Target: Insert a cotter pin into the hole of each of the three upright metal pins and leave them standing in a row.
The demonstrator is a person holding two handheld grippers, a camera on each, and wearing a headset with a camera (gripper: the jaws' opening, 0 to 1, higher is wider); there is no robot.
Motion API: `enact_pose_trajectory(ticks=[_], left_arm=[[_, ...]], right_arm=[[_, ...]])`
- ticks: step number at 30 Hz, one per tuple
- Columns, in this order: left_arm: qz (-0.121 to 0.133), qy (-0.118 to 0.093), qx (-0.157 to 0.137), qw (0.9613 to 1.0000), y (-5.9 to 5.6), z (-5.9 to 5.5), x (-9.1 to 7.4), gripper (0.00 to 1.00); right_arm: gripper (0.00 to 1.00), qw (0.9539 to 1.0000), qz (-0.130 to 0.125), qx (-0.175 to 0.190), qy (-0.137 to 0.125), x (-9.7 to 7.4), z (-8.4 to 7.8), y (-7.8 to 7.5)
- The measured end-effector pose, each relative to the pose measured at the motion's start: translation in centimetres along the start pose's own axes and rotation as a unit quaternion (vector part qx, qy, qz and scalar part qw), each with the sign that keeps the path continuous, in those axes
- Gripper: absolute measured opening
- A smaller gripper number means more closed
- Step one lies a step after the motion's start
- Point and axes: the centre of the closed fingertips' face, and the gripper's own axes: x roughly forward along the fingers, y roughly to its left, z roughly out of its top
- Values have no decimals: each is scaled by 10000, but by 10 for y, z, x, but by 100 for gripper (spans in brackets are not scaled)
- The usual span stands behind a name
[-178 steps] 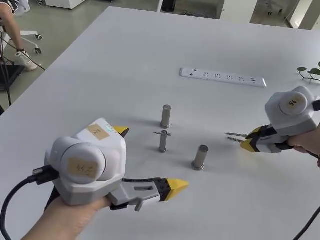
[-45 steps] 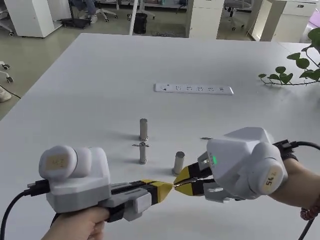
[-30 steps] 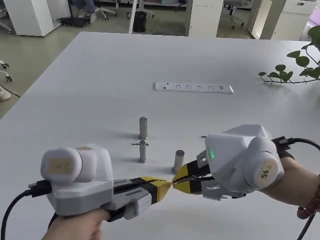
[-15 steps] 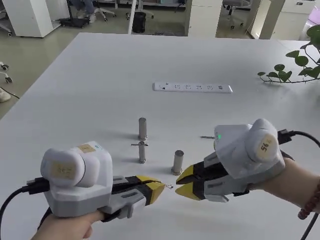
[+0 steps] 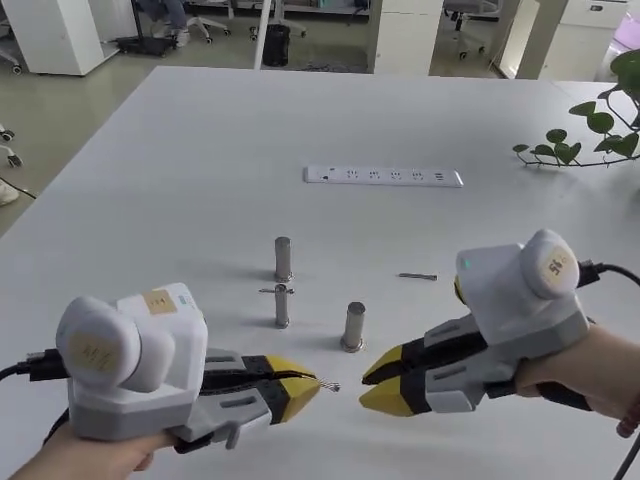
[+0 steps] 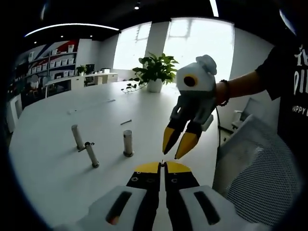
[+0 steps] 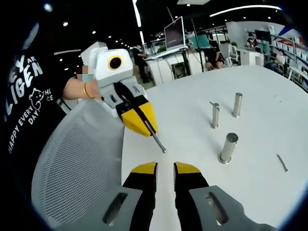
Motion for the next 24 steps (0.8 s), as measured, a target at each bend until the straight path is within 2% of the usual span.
enact_pose_trajectory(ticks=[4, 7, 24], left_arm=[[-237, -40, 73, 9997, -9, 2, 2, 0], [-389, -83, 128, 9991, -15, 4, 3, 0], [-851, -183, 274, 9958, -36, 8, 4, 0]], right_arm=[[8, 9998, 179, 5, -104, 0, 3, 7], [8, 9995, 291, -104, -75, 1, 3, 11], [3, 9968, 732, -313, -84, 2, 3, 32]])
